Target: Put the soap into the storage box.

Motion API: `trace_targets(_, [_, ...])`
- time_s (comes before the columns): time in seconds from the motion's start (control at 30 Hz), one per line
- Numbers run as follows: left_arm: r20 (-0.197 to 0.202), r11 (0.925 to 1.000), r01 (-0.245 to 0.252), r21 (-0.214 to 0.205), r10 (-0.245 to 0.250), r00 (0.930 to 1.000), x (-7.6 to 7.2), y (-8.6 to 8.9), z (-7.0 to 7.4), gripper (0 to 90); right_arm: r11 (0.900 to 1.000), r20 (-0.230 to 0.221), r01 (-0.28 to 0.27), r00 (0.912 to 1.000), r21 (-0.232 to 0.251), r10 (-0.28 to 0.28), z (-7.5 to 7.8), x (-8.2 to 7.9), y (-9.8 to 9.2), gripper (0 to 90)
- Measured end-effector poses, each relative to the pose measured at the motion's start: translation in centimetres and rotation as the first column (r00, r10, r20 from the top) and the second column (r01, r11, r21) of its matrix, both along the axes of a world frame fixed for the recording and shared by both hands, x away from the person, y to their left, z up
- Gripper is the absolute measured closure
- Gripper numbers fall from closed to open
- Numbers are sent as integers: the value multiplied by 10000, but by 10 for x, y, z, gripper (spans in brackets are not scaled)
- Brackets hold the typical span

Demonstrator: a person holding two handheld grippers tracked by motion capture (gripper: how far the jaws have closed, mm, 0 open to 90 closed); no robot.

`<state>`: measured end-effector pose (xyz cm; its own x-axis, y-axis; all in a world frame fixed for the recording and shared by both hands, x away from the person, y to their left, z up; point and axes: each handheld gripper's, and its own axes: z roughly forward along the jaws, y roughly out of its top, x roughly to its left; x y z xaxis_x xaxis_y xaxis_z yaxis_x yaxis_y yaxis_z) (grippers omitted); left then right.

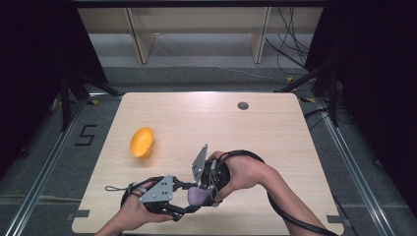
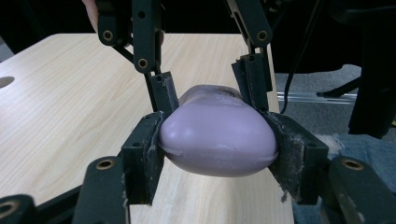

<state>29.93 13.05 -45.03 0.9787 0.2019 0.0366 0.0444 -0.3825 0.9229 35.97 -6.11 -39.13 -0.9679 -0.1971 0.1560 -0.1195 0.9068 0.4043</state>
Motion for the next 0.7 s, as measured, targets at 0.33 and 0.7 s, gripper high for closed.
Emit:
trace_targets(0.33, [76, 9998, 193, 50, -193, 9998, 1, 3, 8, 396, 9994, -96, -77, 9999, 335, 80, 1, -1, 0, 498])
trace_targets(0.7, [-426, 10000, -55, 0, 55, 9991, 0, 5, 13, 396, 9990, 494, -250, 9985, 359, 232, -2, 4, -3, 440])
